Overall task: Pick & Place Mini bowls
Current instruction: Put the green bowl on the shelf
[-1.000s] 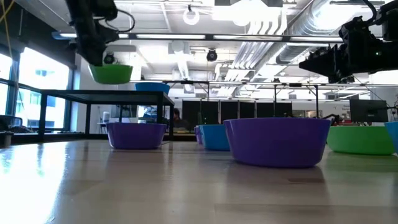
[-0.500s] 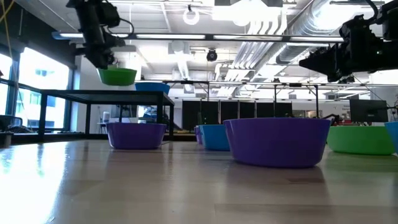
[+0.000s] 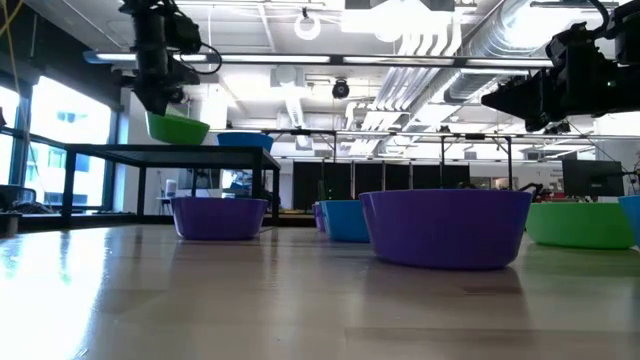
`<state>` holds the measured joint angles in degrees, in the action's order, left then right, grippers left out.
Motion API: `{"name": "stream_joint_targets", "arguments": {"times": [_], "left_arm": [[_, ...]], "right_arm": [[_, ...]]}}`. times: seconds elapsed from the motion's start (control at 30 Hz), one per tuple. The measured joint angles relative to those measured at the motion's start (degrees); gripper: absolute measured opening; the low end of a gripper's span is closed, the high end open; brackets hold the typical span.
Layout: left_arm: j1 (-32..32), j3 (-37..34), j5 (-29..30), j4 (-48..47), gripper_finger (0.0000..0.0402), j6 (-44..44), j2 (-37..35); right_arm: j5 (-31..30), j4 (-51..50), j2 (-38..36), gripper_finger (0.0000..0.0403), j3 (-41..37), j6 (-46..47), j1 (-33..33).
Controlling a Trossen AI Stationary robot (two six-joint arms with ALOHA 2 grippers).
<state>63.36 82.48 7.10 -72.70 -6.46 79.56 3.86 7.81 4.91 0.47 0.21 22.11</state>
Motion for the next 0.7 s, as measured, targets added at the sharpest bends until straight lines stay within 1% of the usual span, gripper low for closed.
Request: {"name": "stream_joint_targets", "arguments": {"times": [0.1,0.3,0.4,0.6,0.7], "left_arm": [[0.0,0.0,0.8,-0.5,0.0006,0.2,0.1],[-0.1,0.0,0.5,-1.4,0.0046,0.3,0.2],[-0.1,0.0,0.3,-1.6,0.0061,0.5,0.2],[-0.1,0.2,-0.9,-2.7,0.0071,2.5,0.2],[-0.1,2.2,-1.5,-4.7,0.0072,4.3,0.2]], "right_arm": [[0.2,0.0,0.0,0.0000,0.0,0.0,0.0],[0.6,0.0,0.0,0.0000,0.0,0.0,0.0],[0.7,0.0,0.0,0.0000,0.0,0.0,0.0],[0.7,0.0,0.0,0.0000,0.0,0.0,0.0],[0.7,0.1,0.0,0.0000,0.0,0.0,0.0]]}}
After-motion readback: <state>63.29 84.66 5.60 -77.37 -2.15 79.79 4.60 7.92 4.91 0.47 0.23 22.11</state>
